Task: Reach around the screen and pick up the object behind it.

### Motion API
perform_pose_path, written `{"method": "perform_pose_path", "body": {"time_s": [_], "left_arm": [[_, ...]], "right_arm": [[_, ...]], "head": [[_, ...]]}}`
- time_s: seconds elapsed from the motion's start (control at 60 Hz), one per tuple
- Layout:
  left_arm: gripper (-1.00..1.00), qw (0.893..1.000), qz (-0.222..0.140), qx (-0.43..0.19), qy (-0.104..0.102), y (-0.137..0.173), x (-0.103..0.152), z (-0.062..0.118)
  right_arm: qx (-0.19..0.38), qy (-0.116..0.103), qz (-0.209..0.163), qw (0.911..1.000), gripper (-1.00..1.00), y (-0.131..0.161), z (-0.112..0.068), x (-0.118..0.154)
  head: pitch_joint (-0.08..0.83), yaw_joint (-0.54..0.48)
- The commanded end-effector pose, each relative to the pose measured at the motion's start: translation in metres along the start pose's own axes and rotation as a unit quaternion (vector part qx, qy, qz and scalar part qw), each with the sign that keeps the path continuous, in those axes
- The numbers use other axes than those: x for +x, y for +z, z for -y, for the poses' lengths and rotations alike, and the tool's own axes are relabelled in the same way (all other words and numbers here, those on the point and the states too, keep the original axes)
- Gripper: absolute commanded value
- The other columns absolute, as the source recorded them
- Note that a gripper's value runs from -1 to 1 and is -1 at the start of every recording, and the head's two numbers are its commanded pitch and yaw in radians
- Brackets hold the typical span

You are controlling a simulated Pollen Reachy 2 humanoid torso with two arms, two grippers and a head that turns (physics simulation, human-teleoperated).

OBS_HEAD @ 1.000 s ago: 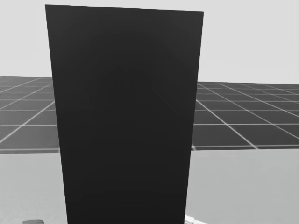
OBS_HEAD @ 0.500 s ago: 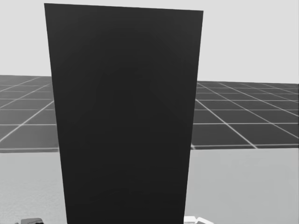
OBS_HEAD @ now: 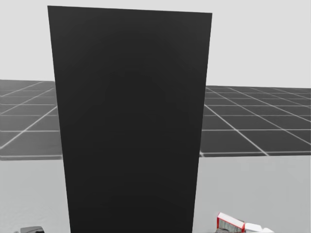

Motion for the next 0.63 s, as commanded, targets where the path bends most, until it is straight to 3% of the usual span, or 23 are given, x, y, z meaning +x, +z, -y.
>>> {"method": "perform_pose_path", "body": {"time_s": [0.017, 0.067, 0.267, 0.45, 0.633], "left_arm": [[-1.0, 1.0, 0.002, 0.003, 0.001, 0.0, 0.0, -0.001], [-1.0, 1.0, 0.002, 0.004, 0.001, 0.0, 0.001, -0.002], [-1.0, 1.0, 0.007, 0.01, 0.0, 0.001, 0.002, -0.004], [-1.0, 1.0, 0.011, 0.016, 0.0, 0.003, 0.002, -0.006], [-1.0, 1.0, 0.011, 0.017, -0.001, 0.002, 0.002, -0.007]], "right_arm": [[-0.074, 0.019, 0.004, 0.9971, 1.0, 0.043, 0.03, 0.01], [-0.088, 0.01, 0.01, 0.9961, 1.0, 0.05, 0.033, 0.013], [-0.169, 0.015, 0.058, 0.9839, 1.0, 0.07, 0.058, 0.055], [-0.216, 0.031, 0.12, 0.9685, 1.0, 0.081, 0.071, 0.118], [-0.246, 0.051, 0.198, 0.9474, 1.0, 0.094, 0.077, 0.193]], "head": [[0.118, -0.09], [0.118, -0.09], [0.115, -0.09], [0.114, -0.09], [0.112, -0.09]]}}
